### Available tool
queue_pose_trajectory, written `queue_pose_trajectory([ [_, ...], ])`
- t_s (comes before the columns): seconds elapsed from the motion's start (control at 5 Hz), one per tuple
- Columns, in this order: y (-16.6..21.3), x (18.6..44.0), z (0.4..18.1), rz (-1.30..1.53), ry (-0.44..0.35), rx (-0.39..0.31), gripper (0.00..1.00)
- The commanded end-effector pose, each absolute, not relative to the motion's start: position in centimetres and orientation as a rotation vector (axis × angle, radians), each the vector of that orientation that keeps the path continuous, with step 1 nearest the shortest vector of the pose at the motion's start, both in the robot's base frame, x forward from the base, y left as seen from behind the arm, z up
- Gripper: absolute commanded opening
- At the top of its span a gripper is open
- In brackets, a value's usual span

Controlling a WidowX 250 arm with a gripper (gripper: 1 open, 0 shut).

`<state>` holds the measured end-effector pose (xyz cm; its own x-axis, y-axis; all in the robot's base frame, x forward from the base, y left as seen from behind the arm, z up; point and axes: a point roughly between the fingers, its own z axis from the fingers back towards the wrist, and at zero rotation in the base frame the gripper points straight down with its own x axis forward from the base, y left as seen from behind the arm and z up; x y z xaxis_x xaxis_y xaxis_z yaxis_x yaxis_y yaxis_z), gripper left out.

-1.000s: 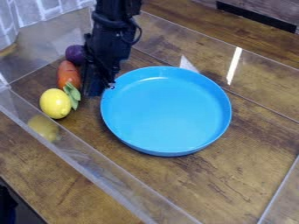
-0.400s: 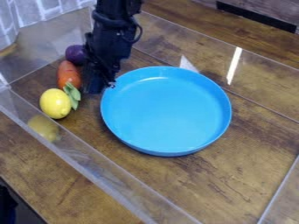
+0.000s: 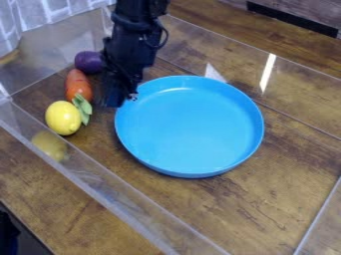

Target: Put the carrot on the blue tray

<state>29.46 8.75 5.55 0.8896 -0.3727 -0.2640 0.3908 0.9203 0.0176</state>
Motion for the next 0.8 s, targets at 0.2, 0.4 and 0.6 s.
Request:
queue_pose_trajectory([
  [0.2, 7.8, 31.1, 8.5, -0.436, 0.162, 0.11, 0.0],
  [0.4, 7.5, 31.4, 8.7, -0.448, 0.156, 0.112, 0.0],
  [0.6, 7.2, 31.5, 9.1, -0.463, 0.148, 0.117, 0.0],
])
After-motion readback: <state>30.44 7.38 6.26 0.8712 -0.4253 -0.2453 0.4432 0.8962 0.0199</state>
